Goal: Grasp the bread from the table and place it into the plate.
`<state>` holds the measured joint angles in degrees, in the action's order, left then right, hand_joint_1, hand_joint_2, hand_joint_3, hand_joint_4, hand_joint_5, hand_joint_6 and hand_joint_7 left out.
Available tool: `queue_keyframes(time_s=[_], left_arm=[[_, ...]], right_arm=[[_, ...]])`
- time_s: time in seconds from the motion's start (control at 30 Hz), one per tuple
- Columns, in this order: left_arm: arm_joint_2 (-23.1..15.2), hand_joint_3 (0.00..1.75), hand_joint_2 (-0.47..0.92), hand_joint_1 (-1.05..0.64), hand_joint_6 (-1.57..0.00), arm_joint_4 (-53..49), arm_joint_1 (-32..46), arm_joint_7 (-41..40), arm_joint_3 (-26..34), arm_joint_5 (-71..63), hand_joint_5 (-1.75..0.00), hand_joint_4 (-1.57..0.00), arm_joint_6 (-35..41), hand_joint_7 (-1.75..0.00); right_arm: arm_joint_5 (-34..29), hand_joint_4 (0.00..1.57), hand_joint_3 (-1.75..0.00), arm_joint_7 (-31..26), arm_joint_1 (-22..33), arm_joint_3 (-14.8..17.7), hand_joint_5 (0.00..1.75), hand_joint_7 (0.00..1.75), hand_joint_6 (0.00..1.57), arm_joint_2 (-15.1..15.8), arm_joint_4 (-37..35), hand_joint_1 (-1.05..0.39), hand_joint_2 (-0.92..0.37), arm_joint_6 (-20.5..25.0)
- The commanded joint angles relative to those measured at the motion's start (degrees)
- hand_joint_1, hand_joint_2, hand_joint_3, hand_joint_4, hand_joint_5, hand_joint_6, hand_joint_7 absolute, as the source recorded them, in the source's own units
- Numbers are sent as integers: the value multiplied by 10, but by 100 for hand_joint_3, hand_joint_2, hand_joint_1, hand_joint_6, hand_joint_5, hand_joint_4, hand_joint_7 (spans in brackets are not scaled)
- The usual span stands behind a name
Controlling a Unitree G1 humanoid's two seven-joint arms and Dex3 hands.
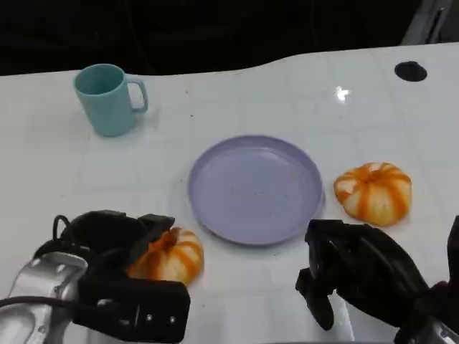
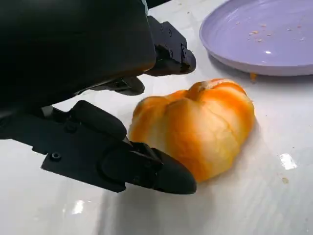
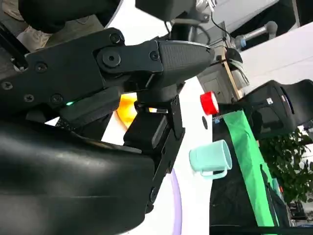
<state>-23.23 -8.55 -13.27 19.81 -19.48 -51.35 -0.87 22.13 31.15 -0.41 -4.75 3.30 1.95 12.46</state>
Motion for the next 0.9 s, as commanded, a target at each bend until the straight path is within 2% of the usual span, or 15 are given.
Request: queue_keyframes(time_s=[0.03,0.13,0.17,0.2,0.23,0.27,0.3,0.33,0.37,0.47,0.5,0.57,0.67,0.9], left_arm=[[1,8,92,-67,-30,-47,-12,-49,-8,19,-23,-35,-11,-6],[3,3,92,-49,-52,-73,-14,-77,-7,37,-32,-54,-24,-11],[4,2,92,-43,-61,-84,-14,-89,-6,46,-44,-60,-31,-12],[4,2,92,-37,-71,-94,-14,-102,-3,54,-79,-57,-38,-14],[5,2,92,-31,-80,-103,-14,-116,-2,61,-103,-56,-45,-17],[3,8,92,-25,-91,-116,-16,-134,-1,67,-118,-60,-58,-26],[0,17,91,-22,-91,-130,-19,-152,-1,72,-122,-65,-74,-47],[-3,27,91,-20,-87,-146,-22,-175,-2,75,-130,-69,-93,-76],[-6,39,91,-20,-83,-159,-25,-192,-4,77,-148,-72,-107,-104],[-17,52,91,-22,-78,-191,-35,-242,-9,71,-170,-83,-146,-142],[-20,54,92,-23,-73,-192,-37,-248,-10,68,-172,-85,-149,-156],[-25,54,92,-25,-67,-187,-38,-252,-13,63,-174,-85,-147,-170],[-45,48,92,-24,-62,-152,-37,-244,-14,46,-175,-78,-137,-171],[-73,42,90,-20,-60,-62,-24,-223,6,37,-175,-77,-96,-174]], right_arm=[[2,129,-37,-2,5,7,161,153,111,8,12,-95,-92,1],[7,128,-38,0,5,9,161,153,111,9,13,-93,-92,4],[8,128,-38,1,6,9,161,153,111,9,13,-93,-92,4],[9,128,-38,1,6,10,161,153,110,9,13,-94,-92,4],[9,128,-38,1,6,10,161,153,110,9,14,-94,-92,3],[10,128,-38,1,7,10,161,153,110,9,15,-93,-92,3],[9,128,-38,0,7,10,161,153,110,9,15,-93,-92,3],[8,128,-38,0,7,10,161,153,110,9,15,-93,-92,2],[7,128,-38,-1,8,10,161,153,110,9,16,-93,-92,2],[6,129,-39,-1,8,10,161,153,110,10,16,-93,-92,0],[7,129,-39,0,8,10,161,153,110,9,17,-93,-92,0],[7,128,-39,0,8,10,160,153,110,10,17,-93,-92,1],[11,129,-39,-3,10,11,160,153,110,9,22,-93,-92,8],[13,129,-37,-2,10,11,160,154,110,10,21,-93,-92,7]])
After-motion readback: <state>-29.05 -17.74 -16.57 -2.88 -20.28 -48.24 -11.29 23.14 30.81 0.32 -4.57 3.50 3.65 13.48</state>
